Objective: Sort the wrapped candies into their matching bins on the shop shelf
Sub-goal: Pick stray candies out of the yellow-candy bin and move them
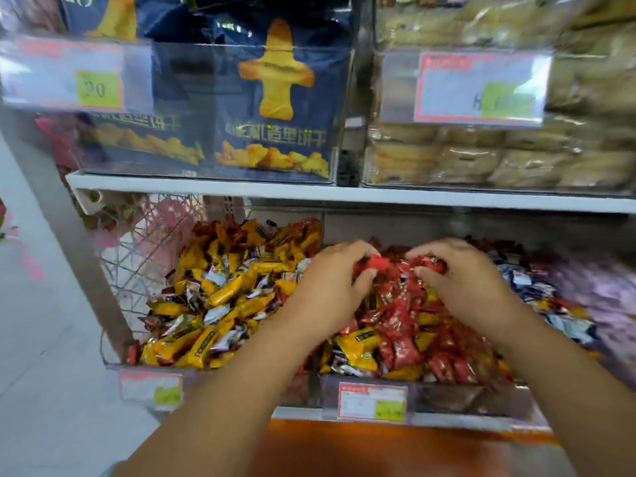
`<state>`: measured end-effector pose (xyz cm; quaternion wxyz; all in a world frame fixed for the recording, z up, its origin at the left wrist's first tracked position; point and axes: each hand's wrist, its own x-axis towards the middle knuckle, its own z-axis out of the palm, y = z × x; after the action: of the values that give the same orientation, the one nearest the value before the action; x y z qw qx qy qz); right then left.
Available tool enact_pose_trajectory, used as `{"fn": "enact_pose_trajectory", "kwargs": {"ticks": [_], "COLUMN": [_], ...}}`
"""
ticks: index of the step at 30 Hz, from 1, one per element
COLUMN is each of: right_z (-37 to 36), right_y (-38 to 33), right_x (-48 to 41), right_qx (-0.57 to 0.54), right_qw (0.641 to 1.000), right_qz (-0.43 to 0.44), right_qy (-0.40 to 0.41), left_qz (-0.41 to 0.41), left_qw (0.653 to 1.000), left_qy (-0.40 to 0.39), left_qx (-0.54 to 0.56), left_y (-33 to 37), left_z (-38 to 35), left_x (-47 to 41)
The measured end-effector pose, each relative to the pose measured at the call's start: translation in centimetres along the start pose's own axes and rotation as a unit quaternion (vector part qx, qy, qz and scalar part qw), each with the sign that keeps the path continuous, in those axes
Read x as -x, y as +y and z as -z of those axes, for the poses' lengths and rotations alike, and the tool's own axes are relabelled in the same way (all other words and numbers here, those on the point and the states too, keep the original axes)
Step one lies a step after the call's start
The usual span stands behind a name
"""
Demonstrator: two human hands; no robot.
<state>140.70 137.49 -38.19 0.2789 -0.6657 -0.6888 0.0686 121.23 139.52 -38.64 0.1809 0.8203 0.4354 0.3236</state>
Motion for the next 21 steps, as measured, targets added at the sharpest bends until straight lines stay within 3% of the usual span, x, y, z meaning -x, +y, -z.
{"fn": "enact_pose_trajectory", "kwargs": {"ticks": [3, 7, 15, 21], "right_z": [0.6, 1.7, -0.3, -4.2], "right_y": [1.0, 0.4, -6.2, -10.6], "right_x": [0.2, 0.6, 0.8, 0.1], "right_qx": [0.009, 0.006, -0.067, 0.018], "right_qw": [0.998, 0.997, 0.988, 0.961], "right_qz": [-0.04, -0.024, 0.106, 0.188], "right_qy": [-0.04, -0.074, -0.087, -0.2], "left_qz": [-0.004, 0.01, 0.114, 0.166], "left_qw": [0.998, 1.0, 0.99, 0.98], "left_qy": [-0.03, -0.02, -0.003, -0.004], "left_qx": [-0.051, 0.004, -0.08, -0.11], "left_y": [0.0, -0.6, -5.5, -7.9], "left_z": [-1.2, 0.8, 9.0, 10.6], "left_x": [-0.6, -0.2, 6.0, 11.9]}}
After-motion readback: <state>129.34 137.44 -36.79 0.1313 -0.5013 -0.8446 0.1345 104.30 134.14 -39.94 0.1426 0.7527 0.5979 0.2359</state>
